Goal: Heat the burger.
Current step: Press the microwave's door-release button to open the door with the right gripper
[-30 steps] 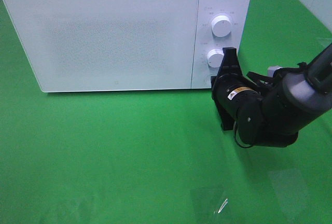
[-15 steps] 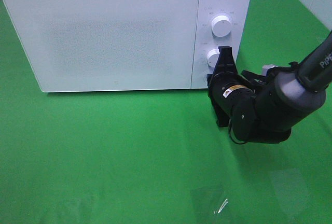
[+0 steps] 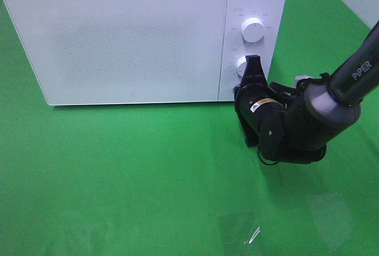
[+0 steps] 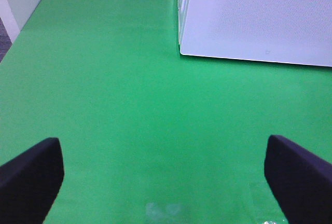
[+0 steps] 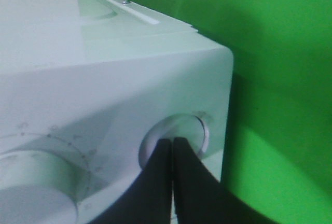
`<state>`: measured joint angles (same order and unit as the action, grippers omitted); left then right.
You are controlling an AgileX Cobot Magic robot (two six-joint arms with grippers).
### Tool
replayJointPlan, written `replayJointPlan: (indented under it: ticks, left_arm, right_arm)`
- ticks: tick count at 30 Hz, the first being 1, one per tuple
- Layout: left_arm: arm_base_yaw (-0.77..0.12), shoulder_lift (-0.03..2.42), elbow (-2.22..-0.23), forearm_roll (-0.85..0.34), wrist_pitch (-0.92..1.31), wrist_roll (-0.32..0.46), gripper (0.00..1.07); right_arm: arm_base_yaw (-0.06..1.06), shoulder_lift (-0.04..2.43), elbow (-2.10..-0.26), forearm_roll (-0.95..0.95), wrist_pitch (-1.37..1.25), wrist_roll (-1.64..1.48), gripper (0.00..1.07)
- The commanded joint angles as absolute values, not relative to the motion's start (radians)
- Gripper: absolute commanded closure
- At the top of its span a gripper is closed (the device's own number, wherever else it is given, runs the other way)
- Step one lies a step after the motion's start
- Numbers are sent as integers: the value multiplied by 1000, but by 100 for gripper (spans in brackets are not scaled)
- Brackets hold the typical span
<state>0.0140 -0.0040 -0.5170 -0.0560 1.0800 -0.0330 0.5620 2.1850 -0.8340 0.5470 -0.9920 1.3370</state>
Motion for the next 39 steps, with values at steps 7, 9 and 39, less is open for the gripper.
replayJointPlan:
  ticks: [7,9,39]
  left_arm:
    - [15,-21,-518,-57,1066,-29,6]
    - [15,-21,-518,-57,1066,-29,6]
    - [15,-21,-518,-57,1066,-29,6]
  right_arm:
    - [547,2187,-848,567,-1130,1312,107]
    - [547,2187,-848,576,-1175,1312,107]
    - [525,2187,-1019,718,-1252,1332,107]
